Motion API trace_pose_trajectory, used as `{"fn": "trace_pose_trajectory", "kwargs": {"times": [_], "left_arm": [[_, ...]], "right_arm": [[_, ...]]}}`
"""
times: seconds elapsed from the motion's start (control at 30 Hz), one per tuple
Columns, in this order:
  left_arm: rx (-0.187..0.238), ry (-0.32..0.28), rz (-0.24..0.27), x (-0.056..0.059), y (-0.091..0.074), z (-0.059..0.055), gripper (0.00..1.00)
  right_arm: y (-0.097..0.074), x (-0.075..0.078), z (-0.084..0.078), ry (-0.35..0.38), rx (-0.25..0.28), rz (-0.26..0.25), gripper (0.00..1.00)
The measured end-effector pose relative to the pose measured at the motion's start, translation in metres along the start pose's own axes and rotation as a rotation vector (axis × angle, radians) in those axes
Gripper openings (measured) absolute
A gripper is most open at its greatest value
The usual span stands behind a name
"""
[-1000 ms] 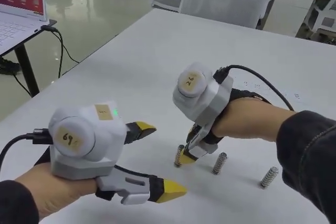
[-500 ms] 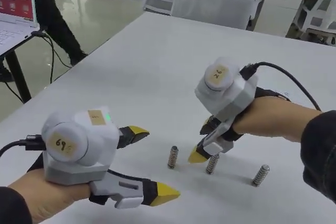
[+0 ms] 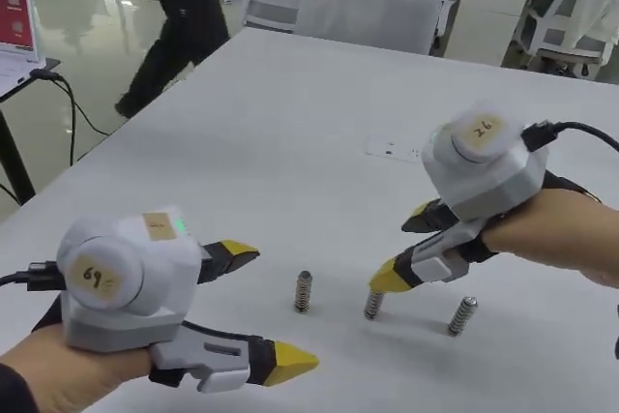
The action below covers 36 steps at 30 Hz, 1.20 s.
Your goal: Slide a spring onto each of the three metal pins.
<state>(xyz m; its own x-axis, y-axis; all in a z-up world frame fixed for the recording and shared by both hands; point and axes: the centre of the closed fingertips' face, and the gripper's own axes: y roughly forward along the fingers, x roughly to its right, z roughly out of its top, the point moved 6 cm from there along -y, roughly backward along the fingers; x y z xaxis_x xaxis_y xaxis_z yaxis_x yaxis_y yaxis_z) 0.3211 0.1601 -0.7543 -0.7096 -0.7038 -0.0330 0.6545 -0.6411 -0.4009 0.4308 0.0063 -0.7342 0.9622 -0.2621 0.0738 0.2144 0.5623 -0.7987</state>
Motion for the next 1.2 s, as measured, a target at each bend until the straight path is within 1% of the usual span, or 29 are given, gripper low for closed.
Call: {"fn": "trace_pose_trajectory", "kwargs": {"times": [0.1, 0.13, 0.27, 0.47, 0.57, 0.77, 0.9, 0.93, 1.2], "left_arm": [[0.0, -0.001, -0.003, 0.0, 0.0, 0.0, 0.73], [0.001, -0.002, -0.004, 0.0, 0.0, 0.0, 0.73], [0.007, -0.01, -0.004, -0.001, 0.0, -0.001, 0.73], [0.008, -0.016, -0.007, -0.001, 0.0, -0.002, 0.73], [0.01, -0.018, -0.008, 0.0, -0.001, -0.002, 0.73], [0.021, -0.02, -0.004, -0.001, -0.003, 0.0, 0.74], [0.026, -0.02, 0.002, -0.001, -0.005, 0.001, 0.75], [0.029, -0.02, 0.004, -0.002, -0.005, 0.002, 0.75], [0.045, -0.027, 0.022, -0.005, -0.009, 0.004, 0.76]], "right_arm": [[-0.008, 0.0, -0.004, 0.012, 0.021, -0.028, 0.55], [-0.013, -0.001, -0.006, 0.026, 0.041, -0.035, 0.55], [-0.024, -0.005, -0.008, 0.055, 0.114, -0.052, 0.57], [-0.038, -0.009, -0.016, 0.067, 0.181, -0.089, 0.58], [-0.043, -0.011, -0.023, 0.086, 0.215, -0.097, 0.59], [-0.047, -0.017, -0.04, 0.129, 0.263, -0.111, 0.61], [-0.051, -0.018, -0.048, 0.149, 0.296, -0.12, 0.62], [-0.052, -0.019, -0.05, 0.152, 0.312, -0.126, 0.62], [-0.054, -0.027, -0.062, 0.174, 0.348, -0.143, 0.63]]}}
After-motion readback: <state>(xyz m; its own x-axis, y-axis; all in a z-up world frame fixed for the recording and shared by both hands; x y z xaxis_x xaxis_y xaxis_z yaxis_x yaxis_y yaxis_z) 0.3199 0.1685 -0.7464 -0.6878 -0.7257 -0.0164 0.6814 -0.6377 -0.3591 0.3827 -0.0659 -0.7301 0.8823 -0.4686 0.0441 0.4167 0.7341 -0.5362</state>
